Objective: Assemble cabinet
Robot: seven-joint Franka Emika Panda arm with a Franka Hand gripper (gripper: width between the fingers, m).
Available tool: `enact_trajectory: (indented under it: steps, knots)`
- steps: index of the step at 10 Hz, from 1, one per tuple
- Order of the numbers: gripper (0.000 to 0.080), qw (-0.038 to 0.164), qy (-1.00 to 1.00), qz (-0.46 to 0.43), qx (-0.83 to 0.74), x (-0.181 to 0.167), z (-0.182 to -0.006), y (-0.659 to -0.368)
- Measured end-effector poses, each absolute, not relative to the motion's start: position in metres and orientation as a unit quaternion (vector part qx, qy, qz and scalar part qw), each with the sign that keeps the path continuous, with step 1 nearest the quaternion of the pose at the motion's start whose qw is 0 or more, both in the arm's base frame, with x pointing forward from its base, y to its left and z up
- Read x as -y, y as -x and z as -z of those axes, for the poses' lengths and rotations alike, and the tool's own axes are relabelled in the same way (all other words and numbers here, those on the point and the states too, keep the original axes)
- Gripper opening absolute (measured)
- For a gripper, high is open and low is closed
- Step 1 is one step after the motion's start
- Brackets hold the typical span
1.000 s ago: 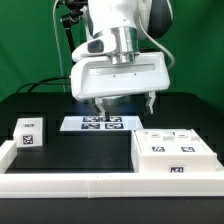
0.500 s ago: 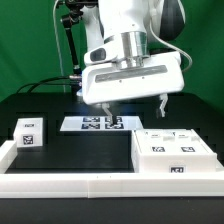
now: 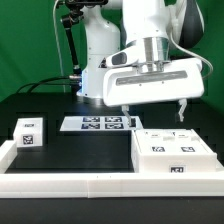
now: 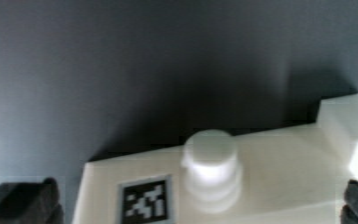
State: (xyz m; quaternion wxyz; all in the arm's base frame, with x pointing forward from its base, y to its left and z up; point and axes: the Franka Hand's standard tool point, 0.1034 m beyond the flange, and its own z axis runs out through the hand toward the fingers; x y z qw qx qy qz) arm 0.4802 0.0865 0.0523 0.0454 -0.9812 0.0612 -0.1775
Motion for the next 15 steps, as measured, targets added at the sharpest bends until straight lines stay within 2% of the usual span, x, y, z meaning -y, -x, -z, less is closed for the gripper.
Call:
enact_trajectory:
  steps: [1, 6, 11, 15]
  knots:
    - [0.0797, 0.040, 0.982, 0.178, -0.052, -0.085, -0.050, -0.480]
    - [0.0797, 0.040, 0.983, 0.174, -0.035, -0.091, -0.051, -0.482]
    - [0.0797, 0.031, 0.983, 0.180, -0.012, -0.093, -0.030, -0.491]
    - [0.0797, 0.031, 0.983, 0.179, -0.011, -0.094, -0.030, -0.490]
